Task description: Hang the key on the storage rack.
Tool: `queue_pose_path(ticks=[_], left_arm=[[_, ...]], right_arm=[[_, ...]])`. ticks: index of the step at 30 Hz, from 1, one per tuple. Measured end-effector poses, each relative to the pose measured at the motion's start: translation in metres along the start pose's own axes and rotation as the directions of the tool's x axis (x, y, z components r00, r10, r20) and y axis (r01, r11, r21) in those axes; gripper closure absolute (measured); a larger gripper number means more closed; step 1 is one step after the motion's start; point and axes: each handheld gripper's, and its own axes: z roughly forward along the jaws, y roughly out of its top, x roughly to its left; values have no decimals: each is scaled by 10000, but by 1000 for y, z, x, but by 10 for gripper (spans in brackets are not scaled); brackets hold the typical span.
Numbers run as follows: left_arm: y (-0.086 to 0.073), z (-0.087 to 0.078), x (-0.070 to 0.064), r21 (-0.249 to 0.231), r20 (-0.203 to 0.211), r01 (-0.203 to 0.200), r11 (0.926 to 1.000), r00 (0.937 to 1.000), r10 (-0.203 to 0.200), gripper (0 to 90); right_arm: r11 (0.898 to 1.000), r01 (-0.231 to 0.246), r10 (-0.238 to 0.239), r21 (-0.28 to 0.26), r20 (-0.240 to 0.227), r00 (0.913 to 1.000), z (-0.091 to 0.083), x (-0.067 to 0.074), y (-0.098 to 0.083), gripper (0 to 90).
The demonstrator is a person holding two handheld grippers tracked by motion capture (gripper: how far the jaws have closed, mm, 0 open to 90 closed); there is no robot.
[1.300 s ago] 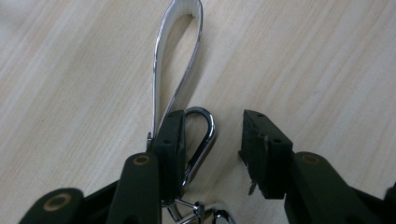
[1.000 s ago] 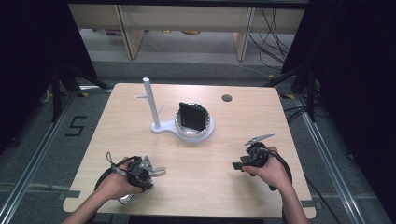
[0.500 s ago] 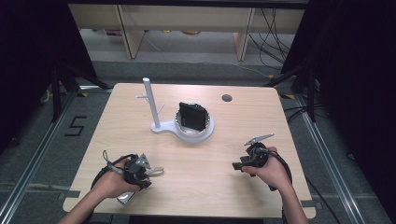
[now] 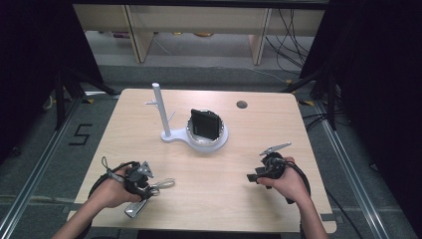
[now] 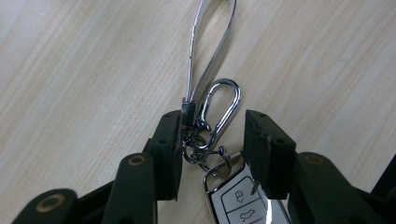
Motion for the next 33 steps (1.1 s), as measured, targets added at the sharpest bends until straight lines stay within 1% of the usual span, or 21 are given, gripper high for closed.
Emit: queue_pose_path(ticks=[1,2,3,4,5,7,8,9,11,14,15,16,17,22,23,25,27,29,31,32,33], left_arm=[[-1,2,0,34,65,202,9998,9998,-203,565],[-1,3,1,79,81,251,9997,9997,-252,560],[-1,3,3,125,54,144,9998,9999,-145,562],[-2,4,4,136,134,217,9997,9997,-219,562],[-2,5,3,83,192,439,9990,9988,-440,564],[-2,7,5,307,237,303,9991,9992,-310,569],[-3,10,4,346,292,433,9985,9986,-443,570],[-3,11,4,465,341,412,9981,9985,-428,573],[-3,11,5,446,324,408,9982,9986,-423,585],[-2,11,6,419,257,471,9980,9985,-482,626],[-3,11,4,409,203,638,9971,9977,-646,635],[-3,11,4,409,203,638,9971,9977,-646,648],[-3,11,4,523,93,624,9967,9980,-630,664],[-4,10,3,498,41,581,9971,9983,-584,745],[-6,10,1,246,58,834,9962,9965,-836,755],[-9,11,0,-144,-70,918,9957,9957,-919,759],[-10,11,0,-103,-42,1003,9949,9949,-1004,761],[-13,12,-2,-496,-109,1346,9897,9907,-1353,764],[-15,12,-1,-618,56,1481,9870,9890,-1480,765],[-16,13,-3,-956,135,1759,9798,9844,-1754,766],[-17,11,-2,-911,196,1766,9801,9843,-1755,767]], right_arm=[[10000,8,-8,1,-5,10000,0,0,0,504],[10000,0,0,-2,-6,10000,0,0,0,504],[10000,40,-40,-35,-55,10000,0,0,0,504],[10000,67,-67,-71,-28,10000,0,-1,0,504],[10000,65,-65,-74,-25,10000,0,-1,0,504],[10000,-31,31,-9,21,10000,-1,0,0,504],[9999,95,-95,-78,-59,9999,0,-1,0,503],[10000,-12,12,-11,-10,10000,0,0,0,504],[10000,45,-45,-34,-36,10000,0,0,0,503],[10000,2,-2,-3,-3,10000,0,0,0,502],[10000,2,-2,-4,-12,10000,0,0,0,502],[10000,7,-7,0,-18,10000,0,0,0,502],[10000,29,-29,-6,3,10000,0,0,0,502],[10000,11,-11,3,-26,10000,0,0,0,501],[10000,13,-13,5,-20,10000,-1,0,0,500],[10000,9,-9,7,-11,10000,-1,0,0,500],[10000,13,-13,16,-5,10000,0,0,0,500],[10000,-1,1,-57,44,10000,0,0,0,499],[10000,12,-12,-7,44,10000,0,0,0,497],[10000,38,-38,-35,20,10000,1,0,0,496],[9997,205,-206,-117,-81,9998,1,0,0,495]])
